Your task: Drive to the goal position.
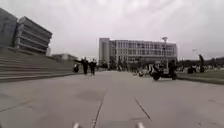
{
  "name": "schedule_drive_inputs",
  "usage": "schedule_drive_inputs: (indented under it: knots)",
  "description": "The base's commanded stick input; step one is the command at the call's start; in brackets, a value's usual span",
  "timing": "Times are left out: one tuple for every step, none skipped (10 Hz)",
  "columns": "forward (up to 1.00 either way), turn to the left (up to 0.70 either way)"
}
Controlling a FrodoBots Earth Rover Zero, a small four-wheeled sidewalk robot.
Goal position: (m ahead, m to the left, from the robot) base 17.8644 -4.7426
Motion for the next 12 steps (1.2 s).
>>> schedule_drive_inputs:
  knots:
    - [0.85, 0.0]
    - [0.85, 0.0]
    - [0.85, 0.0]
    - [0.85, 0.0]
    - [0.85, 0.0]
    - [0.85, 0.0]
    - [0.85, 0.0]
    - [0.85, 0.0]
    - [0.85, 0.0]
    - [0.85, 0.0]
    - [0.85, 0.0]
    - [0.85, 0.0]
